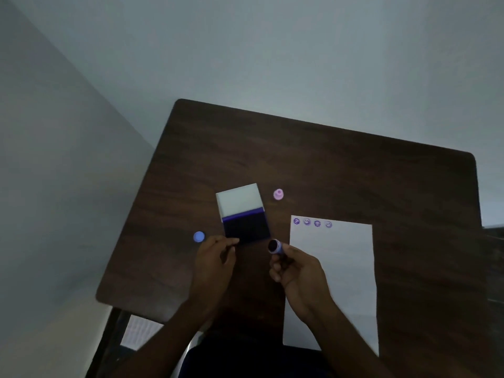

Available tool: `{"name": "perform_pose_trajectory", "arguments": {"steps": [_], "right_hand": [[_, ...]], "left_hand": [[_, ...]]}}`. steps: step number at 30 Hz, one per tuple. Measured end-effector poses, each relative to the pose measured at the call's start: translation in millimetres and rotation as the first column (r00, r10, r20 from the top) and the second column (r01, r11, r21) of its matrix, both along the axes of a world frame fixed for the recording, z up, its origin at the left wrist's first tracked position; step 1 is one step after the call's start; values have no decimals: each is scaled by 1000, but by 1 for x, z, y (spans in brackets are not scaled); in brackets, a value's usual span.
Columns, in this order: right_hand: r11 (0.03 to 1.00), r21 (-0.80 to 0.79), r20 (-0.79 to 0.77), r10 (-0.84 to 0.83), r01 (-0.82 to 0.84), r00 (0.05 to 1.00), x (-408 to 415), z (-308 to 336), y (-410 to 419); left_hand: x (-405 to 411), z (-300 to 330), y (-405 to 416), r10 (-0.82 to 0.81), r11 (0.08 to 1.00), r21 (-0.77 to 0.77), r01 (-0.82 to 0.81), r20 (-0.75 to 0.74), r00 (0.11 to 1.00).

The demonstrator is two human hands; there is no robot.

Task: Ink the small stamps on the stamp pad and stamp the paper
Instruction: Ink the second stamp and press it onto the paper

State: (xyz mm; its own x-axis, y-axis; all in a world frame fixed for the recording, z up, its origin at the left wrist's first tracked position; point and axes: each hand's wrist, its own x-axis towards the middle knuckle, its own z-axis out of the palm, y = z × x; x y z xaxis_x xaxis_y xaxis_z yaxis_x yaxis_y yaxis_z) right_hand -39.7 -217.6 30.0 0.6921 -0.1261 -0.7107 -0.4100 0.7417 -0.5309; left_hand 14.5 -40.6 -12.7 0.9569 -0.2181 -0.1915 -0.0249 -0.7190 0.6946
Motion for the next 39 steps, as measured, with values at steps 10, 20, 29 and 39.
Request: {"name": "perform_pose_trajectory", "arguments": {"steps": [10,20,29,39], "right_hand": [[979,193,-83,-55,70,995,14,15,43],[968,219,-90,-102,120,991,18,22,73],[963,217,-108,-139,160,984,19,26,83],[965,224,-105,-114,135,988,23,24,85]], "left_hand": [[29,-26,71,120,972,196,-129,58,991],[36,-45,85,89,980,174,-92,25,996],[46,-40,82,93,996,7,-93,-58,994],[22,23,68,-19,973,-229,41,97,995]]}}
